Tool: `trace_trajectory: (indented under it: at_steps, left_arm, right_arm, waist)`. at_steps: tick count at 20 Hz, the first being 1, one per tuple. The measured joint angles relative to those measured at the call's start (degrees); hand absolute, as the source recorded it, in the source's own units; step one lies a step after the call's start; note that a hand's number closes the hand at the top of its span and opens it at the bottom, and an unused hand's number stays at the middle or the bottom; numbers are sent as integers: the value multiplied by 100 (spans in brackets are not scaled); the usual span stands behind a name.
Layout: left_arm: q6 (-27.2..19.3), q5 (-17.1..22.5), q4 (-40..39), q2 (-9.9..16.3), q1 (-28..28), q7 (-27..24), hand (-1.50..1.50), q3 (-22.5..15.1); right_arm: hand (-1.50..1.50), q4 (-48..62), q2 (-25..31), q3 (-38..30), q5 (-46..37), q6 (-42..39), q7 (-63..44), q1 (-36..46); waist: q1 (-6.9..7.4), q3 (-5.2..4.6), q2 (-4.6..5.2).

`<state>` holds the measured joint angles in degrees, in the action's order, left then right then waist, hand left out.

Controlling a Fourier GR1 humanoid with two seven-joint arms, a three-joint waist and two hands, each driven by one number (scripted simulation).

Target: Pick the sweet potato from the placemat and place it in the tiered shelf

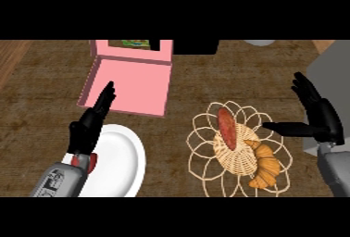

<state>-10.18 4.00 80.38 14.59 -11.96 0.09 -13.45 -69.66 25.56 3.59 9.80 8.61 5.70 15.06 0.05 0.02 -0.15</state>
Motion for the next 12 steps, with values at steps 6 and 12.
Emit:
trace_trajectory:
  at_steps: [6, 12]
  left_arm:
    - [78, -24, 25, 22, 88, -52, 0, 75]
    - [125, -60, 111, 29, 91, 23, 0, 76]
  right_arm:
    - [-150, -852, 590, 532, -398, -433, -1610, 392]
    - [-150, -1425, 1058, 1303, -846, -1212, -3128, 910]
  waist:
    - [-6, -12, -11]
    - [24, -15, -12]
